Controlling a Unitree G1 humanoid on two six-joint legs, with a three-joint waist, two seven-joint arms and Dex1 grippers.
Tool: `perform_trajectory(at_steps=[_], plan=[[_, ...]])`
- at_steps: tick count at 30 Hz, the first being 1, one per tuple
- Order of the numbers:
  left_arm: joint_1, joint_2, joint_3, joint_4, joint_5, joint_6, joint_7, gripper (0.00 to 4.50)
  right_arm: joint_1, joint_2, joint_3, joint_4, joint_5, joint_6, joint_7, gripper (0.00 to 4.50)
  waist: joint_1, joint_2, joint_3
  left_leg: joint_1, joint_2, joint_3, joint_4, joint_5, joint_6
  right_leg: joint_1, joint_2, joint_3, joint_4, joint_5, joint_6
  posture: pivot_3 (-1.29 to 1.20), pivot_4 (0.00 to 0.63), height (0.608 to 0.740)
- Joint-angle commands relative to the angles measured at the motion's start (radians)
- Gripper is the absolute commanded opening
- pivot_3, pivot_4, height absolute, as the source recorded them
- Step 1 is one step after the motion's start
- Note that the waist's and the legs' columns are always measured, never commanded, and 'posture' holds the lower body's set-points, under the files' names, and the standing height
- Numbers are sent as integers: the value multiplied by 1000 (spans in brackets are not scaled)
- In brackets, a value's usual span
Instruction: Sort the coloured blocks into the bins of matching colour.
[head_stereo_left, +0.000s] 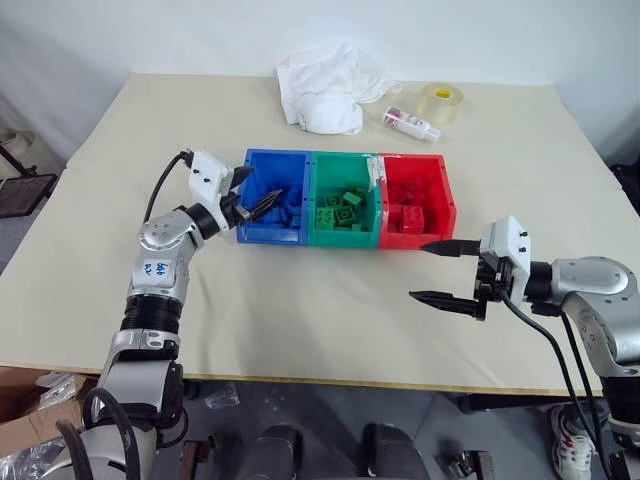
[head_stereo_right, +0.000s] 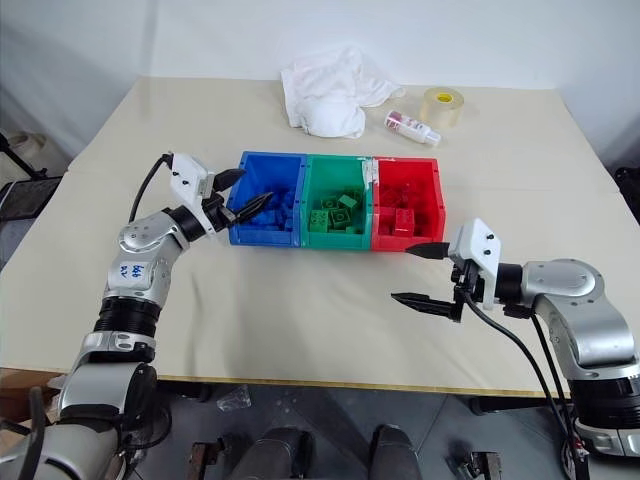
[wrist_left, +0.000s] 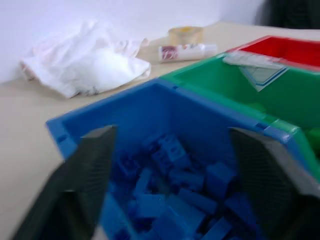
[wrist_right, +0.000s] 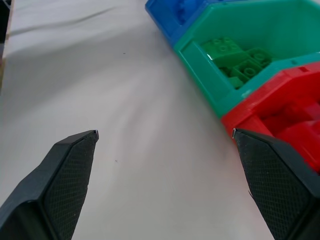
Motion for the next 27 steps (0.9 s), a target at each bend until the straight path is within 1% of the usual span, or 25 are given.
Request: perform_trajectory(at_steps=[1,4,7,11,13,17,20,22,27], plan=[[0,22,9,-69,-27,-25,-55,4488,-10,1,-13,-9,9,-19,-1,4500,-1,0,0,0,0,0,0,0,0,0,0,0,0,0,0,0,150,740],[62,67,11,-161,-60,3,-146,4488,-7,-3,-17,-6,11,-21,2,4500,-5,0,0,0,1,0,0,0,0,0,0,0,0,0,0,0,150,740],[167,131,23,-280,-81,59,-184,4488,1,-16,-23,6,10,-27,16,4500,-21,0,0,0,2,0,-1,0,0,-1,0,0,0,0,0,0,150,740],[322,206,86,-445,-196,198,-248,4488,2,-38,-30,49,2,-41,46,4500,-26,0,0,0,3,0,-1,0,0,-1,0,0,0,0,0,0,150,740],[416,248,126,-493,-221,188,-290,4488,3,-57,-32,78,-6,-51,67,4500,-26,0,0,0,3,0,-1,0,0,-1,0,1,0,0,0,0,150,740],[565,324,187,-520,-246,194,-347,4488,2,-87,-37,134,-19,-76,93,4500,-23,0,0,1,3,0,-1,0,0,0,0,1,-1,0,0,0,150,740],[622,330,244,-497,-244,132,-340,4488,-7,-103,-32,191,-48,-113,106,4500,-16,0,0,1,3,-1,-1,0,0,1,0,1,-2,0,0,0,150,740],[636,345,257,-486,-241,139,-337,4488,-17,-106,-27,216,-61,-129,110,4500,-14,0,0,1,3,-1,-1,0,0,1,0,1,-3,0,0,0,150,740],[630,343,275,-482,-242,117,-322,4488,-31,-96,-30,235,-67,-133,106,4500,-20,0,0,1,3,0,-1,0,0,1,0,1,-2,0,0,0,150,740]])
